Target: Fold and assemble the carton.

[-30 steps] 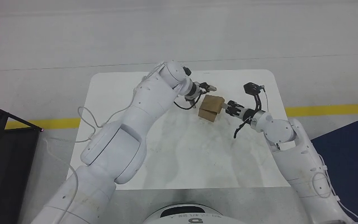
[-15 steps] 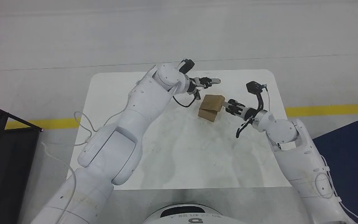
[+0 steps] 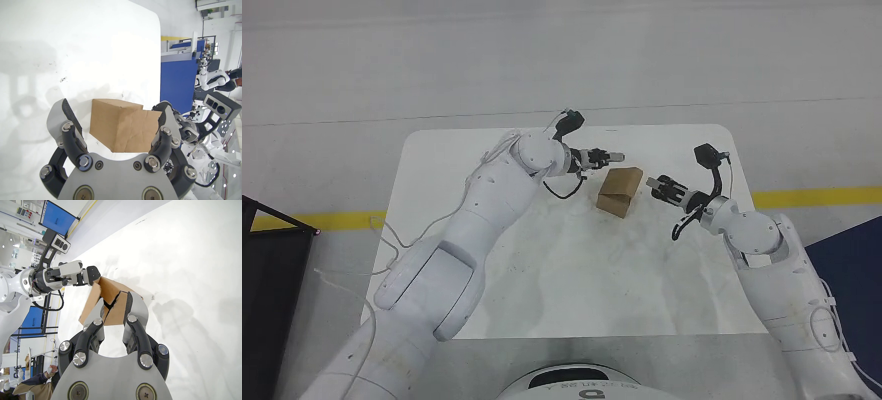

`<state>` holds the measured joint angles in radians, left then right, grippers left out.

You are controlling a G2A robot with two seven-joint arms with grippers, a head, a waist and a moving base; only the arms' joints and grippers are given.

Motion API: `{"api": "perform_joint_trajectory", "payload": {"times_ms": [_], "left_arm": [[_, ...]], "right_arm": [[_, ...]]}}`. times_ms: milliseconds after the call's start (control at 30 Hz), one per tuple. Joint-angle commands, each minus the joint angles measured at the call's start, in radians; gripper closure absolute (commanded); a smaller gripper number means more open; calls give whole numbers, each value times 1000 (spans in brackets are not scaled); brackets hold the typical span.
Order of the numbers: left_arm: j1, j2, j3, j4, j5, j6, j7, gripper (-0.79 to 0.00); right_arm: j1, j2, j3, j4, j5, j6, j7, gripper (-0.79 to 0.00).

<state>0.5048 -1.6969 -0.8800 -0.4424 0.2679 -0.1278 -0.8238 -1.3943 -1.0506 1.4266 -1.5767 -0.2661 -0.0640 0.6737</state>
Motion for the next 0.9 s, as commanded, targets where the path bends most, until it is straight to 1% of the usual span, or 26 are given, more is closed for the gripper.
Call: {"api": "perform_joint_trajectory", "payload": {"times_ms": [0, 133, 233, 333, 400, 600, 867], "left_arm": [[27, 11, -1, -51, 20, -7, -11, -785], [64, 26, -6, -123, 43, 7, -33, -785], [83, 37, -13, -166, 59, 14, -46, -785], [102, 47, -20, -204, 72, 22, -60, -785], [113, 54, -24, -225, 80, 28, -69, -785], [141, 66, -30, -279, 98, 47, -87, -785], [157, 74, -30, -315, 107, 62, -101, -785]], "right_arm": [[-6, 1, 3, -4, -1, 0, 5, -268], [-11, 1, -2, -17, -4, -6, 6, -259], [-16, 2, 2, -23, 7, -32, 3, -256], [-26, 4, 15, -26, 33, -79, 16, -249], [-29, 5, 19, -28, 29, -81, 23, -243], [-14, 5, -1, -29, 14, -76, 36, -234], [-8, 6, -10, -34, 2, -84, 43, -228]]}}
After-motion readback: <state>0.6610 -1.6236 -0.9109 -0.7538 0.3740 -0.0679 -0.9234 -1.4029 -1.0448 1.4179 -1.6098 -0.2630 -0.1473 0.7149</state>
